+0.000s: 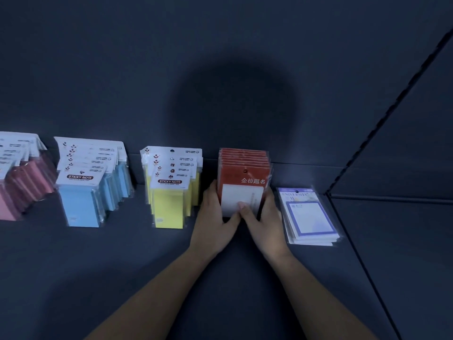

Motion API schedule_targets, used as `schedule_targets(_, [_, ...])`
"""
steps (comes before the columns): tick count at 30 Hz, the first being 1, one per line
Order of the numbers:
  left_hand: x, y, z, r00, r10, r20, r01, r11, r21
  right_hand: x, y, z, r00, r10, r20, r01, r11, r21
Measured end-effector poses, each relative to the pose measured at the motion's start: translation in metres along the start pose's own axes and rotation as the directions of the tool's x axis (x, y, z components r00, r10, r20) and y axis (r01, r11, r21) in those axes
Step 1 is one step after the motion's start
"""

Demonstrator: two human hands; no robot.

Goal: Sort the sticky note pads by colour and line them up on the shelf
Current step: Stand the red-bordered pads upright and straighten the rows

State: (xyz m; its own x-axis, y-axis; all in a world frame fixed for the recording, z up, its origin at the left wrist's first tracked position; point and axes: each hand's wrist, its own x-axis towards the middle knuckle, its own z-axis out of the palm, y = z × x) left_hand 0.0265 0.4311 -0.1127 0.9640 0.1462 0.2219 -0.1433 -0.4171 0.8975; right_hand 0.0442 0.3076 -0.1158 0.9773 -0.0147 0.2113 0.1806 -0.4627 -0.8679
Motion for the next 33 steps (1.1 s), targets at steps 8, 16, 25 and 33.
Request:
schedule_targets(8, [-0.018,0.004,-0.005,0.998,-0.005,-0.063,0.010,0.998,0.069,-0.006,-0.005,-0.003,0.998,0.062,-0.024,-0.061,0.997,0.055])
schedule_targets(16, [-0.059,0.009,-0.041,0.974,0.223,-0.040,-0.217,0.969,0.118,-0.045,-0.034,0.003,0.918,-0.166,-0.359,0.169,0.985,-0.023])
schedule_targets(25, [-0.055,-0.018,-0.077,0.922,-0.141,-0.362,0.186,0.978,0.093,-0.069,-0.077,0.078,0.962,-0.085,0.259,0.119,0.986,-0.119])
schedule_targets(33, [-0.056,-0.019,-0.080,0.920,-0.158,-0.358,0.195,0.978,0.070,-0.072,-0.074,0.092,0.963,-0.139,0.230,0.213,0.916,-0.341])
